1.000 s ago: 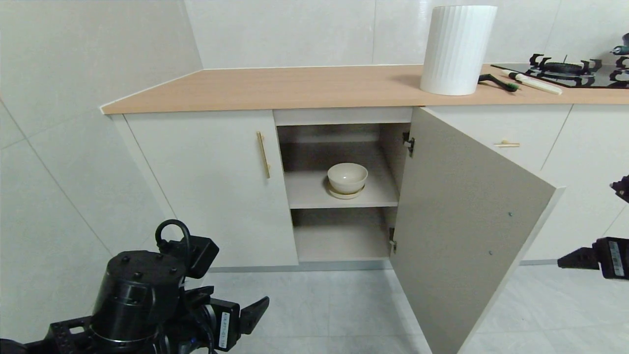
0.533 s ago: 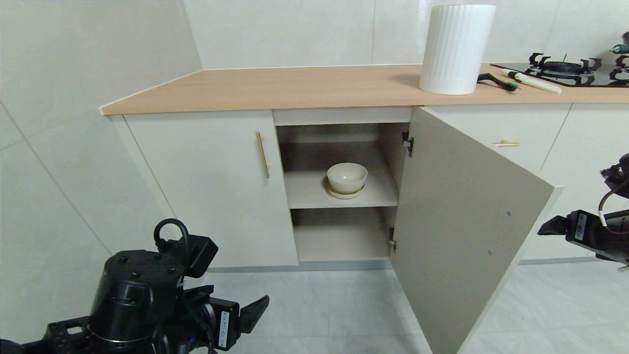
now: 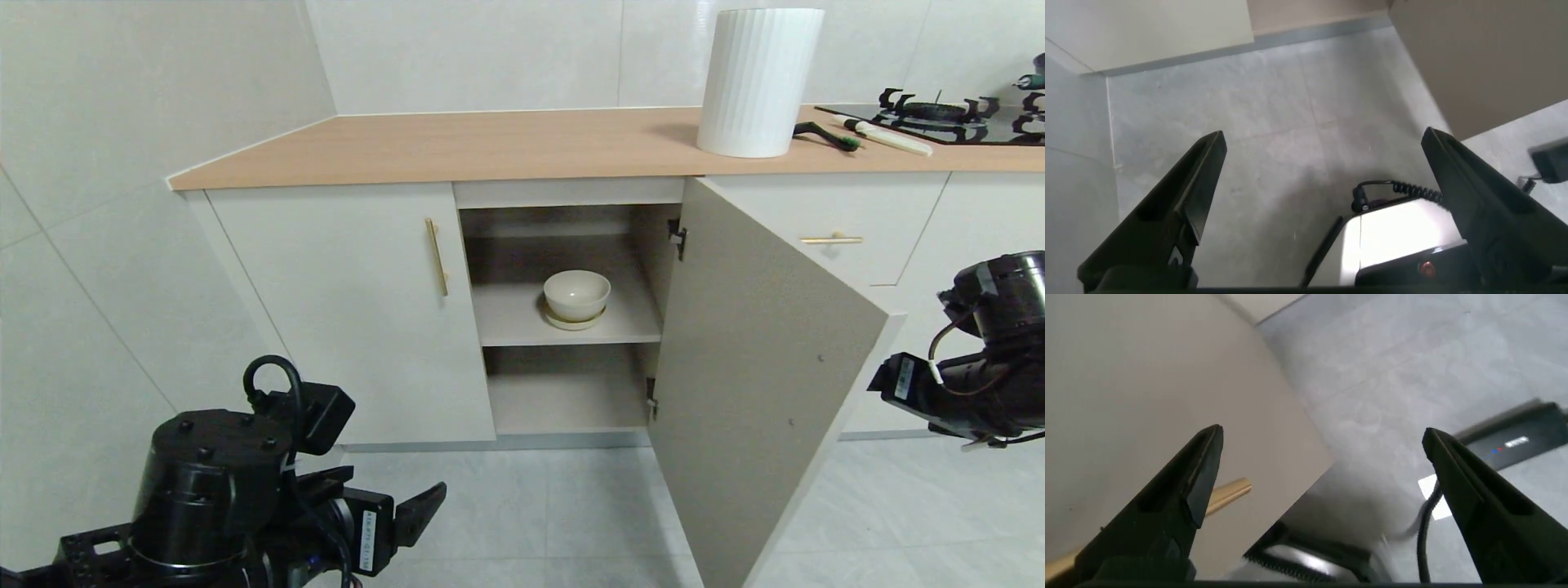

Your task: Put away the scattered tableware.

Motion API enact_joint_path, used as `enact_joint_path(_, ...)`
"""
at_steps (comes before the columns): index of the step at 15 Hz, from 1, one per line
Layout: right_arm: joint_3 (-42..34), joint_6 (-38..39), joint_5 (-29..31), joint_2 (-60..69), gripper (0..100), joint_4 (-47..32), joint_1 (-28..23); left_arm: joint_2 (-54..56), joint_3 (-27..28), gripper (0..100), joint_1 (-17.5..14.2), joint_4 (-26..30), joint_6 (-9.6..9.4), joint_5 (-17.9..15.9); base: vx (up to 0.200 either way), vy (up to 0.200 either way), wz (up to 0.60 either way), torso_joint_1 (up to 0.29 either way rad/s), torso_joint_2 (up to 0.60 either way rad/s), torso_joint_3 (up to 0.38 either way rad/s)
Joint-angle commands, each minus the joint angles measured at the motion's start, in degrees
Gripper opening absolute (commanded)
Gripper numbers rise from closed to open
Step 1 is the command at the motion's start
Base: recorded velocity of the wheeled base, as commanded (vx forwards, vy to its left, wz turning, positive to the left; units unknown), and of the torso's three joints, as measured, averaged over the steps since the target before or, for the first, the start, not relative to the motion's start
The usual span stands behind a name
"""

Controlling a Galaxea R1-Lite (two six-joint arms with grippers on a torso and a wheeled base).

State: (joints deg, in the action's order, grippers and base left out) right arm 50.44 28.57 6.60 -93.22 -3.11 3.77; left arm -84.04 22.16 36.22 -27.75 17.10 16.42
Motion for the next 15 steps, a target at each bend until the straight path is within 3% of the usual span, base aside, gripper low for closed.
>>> enact_joint_path(1, -0.26, 0.08, 0.0, -0.47, 100, 0.12, 4.58, 0.46, 0.34, 100, -0.01, -0.03, 0.04, 0.01, 0.0, 0.0, 0.0, 0.0, 0.0, 0.0)
enact_joint_path(9, 8.09, -0.45, -0.09, -10.58, 100, 4.34, 22.34, 0.02, 0.6, 100, -0.01, -0.03, 0.04, 0.01, 0.0, 0.0, 0.0, 0.0, 0.0, 0.0)
enact_joint_path(15, 14.42, -0.45, -0.18, -18.75, 100, 7.94, 23.74, -0.68, 0.6, 100, -0.01, -0.03, 0.04, 0.01, 0.0, 0.0, 0.0, 0.0, 0.0, 0.0)
